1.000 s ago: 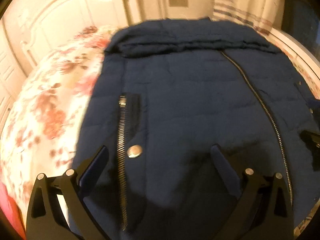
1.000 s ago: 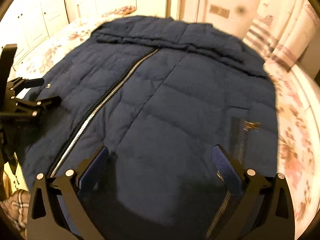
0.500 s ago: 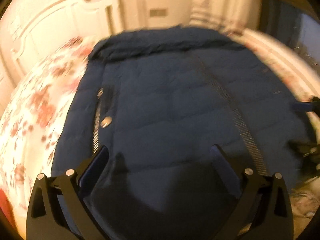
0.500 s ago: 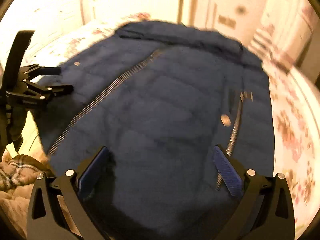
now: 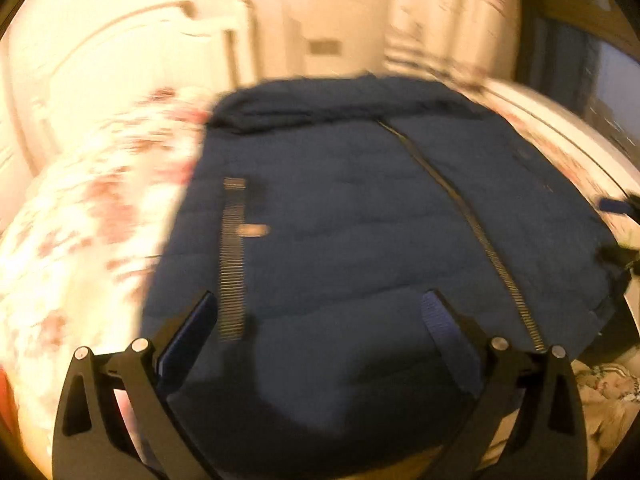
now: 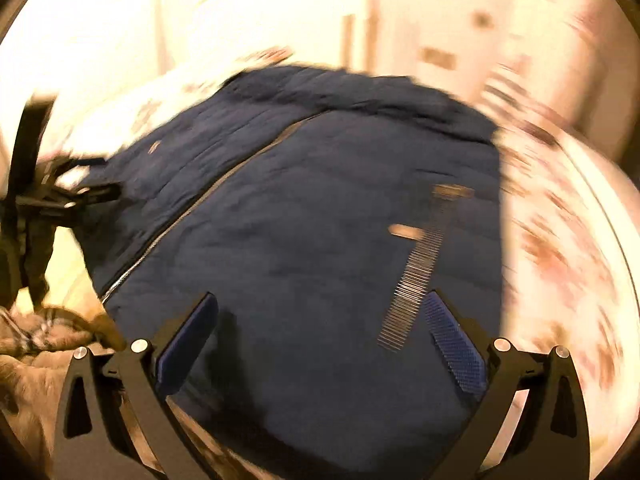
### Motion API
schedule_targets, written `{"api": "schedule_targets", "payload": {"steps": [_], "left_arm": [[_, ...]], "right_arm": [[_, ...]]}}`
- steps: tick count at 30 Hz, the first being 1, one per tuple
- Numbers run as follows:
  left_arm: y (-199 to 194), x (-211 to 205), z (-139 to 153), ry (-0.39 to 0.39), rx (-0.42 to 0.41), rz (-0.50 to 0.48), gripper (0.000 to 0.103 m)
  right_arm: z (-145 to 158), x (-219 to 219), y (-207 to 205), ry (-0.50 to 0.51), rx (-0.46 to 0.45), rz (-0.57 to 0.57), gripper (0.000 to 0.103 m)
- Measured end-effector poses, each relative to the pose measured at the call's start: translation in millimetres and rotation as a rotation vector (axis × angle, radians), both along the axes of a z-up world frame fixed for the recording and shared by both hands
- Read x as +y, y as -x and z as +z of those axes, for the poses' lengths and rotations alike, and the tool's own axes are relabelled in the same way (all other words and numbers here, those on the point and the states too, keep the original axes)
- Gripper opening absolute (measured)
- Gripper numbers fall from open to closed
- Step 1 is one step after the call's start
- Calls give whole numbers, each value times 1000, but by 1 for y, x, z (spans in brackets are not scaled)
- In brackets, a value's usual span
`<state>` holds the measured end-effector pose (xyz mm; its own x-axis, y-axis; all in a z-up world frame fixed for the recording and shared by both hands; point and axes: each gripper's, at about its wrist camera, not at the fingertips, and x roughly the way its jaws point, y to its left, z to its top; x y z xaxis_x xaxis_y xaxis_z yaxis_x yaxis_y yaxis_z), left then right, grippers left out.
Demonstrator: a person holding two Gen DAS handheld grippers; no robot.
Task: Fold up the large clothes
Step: 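Grasp the jacket hem with both tools and fold it toward the collar, then grasp the ribbed jacket hem with both tools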
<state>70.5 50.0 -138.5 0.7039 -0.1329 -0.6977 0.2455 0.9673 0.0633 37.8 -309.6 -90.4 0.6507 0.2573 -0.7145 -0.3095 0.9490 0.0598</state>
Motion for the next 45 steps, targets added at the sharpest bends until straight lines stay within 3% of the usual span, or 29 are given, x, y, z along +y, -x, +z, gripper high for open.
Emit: {"api": "schedule_targets", "payload": {"steps": [3,6,11,13,15,20,24,28,31,32,33,34,37,41,43,45], "left_arm": [[4,42,4,-7,-13,114,101],[10,77,2,-3,0,187,101],[22,101,-19,6,66,215,101],[26,103,-22,25,61,223,101],[28,101,-20,10,56,225,100],[41,86,-16,-71,17,166,87],[51,94,-13,-33,16,156,86],[49,105,-13,49,51,166,89],[41,102,-13,60,71,159,89],[38,99,-13,67,77,151,82],[34,92,-13,89,86,124,66],[32,87,-14,95,97,111,58],[20,73,-20,38,104,127,55],[7,79,-23,74,111,139,60],[3,74,-21,78,106,133,47],[4,63,-19,52,87,121,23]], "right_arm": [[-1,-56,24,-91,9,-149,99],[-11,-84,53,-139,30,-206,98],[-46,-92,85,-264,108,-203,96],[-58,-86,82,-299,138,-201,89],[-60,-78,77,-300,140,-189,76],[-36,-55,75,-254,65,-142,74],[-19,-50,69,-246,34,-119,73],[-33,-48,50,-218,72,-154,73],[-35,-46,38,-233,55,-152,70],[-35,-43,33,-224,49,-148,67],[-35,-40,31,-215,43,-142,66],[-35,-36,28,-197,34,-132,65],[-35,-30,21,-174,35,-121,65],[-36,-30,22,-175,20,-116,65],[-37,-28,19,-170,10,-115,65],[-37,-22,18,-142,-5,-105,56]]}}
